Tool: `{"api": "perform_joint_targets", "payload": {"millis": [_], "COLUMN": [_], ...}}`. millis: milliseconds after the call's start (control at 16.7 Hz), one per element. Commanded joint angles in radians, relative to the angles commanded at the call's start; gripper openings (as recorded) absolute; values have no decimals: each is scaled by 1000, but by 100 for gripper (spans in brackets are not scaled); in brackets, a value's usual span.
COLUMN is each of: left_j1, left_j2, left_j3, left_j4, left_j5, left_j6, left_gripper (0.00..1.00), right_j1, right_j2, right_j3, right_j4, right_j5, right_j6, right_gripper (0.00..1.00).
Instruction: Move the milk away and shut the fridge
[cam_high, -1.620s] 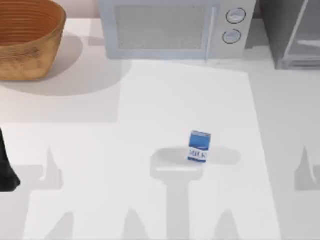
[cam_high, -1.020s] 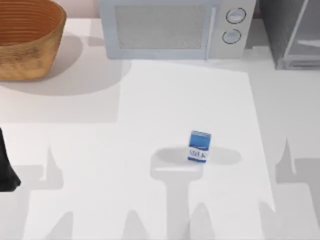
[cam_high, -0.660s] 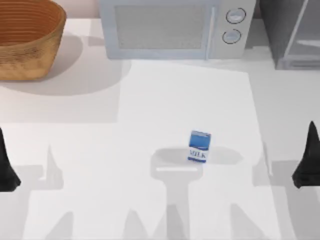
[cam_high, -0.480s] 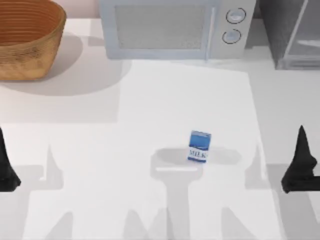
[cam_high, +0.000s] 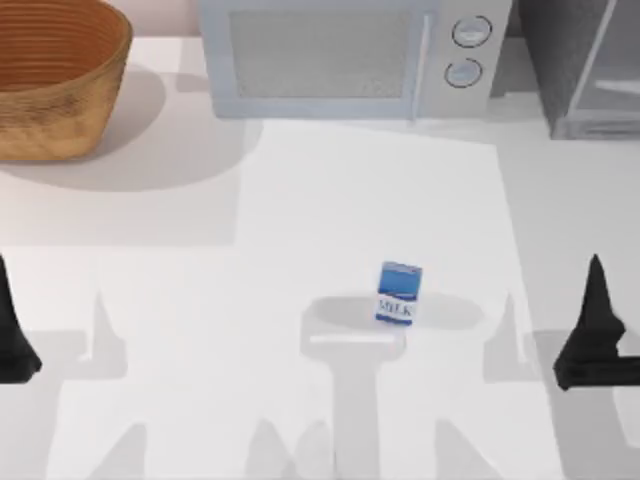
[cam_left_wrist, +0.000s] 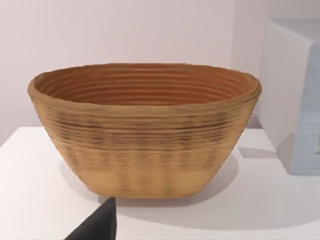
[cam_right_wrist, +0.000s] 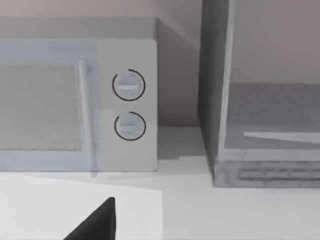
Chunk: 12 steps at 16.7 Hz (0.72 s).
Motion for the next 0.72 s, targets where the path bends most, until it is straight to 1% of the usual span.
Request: {"api": "perform_joint_targets", "payload": {"millis": [180, 360, 540, 720], "left_j1": [0, 0, 0, 0], "left_j2": [0, 0, 0, 0], "left_j3": [0, 0, 0, 0], "left_j4": [0, 0, 0, 0], "left_j5": [0, 0, 0, 0], "left_j6": [0, 0, 0, 0], "left_gripper": [100, 100, 100, 100], "right_j1": [20, 56, 96, 135], "right_j2": [64, 223, 473, 777], "right_j3": [40, 124, 239, 370], "right_j4": [45, 140, 264, 402], "right_j5": [25, 85, 167, 256], "right_j6": [3, 6, 10, 15], "right_gripper": [100, 100, 100, 100]}}
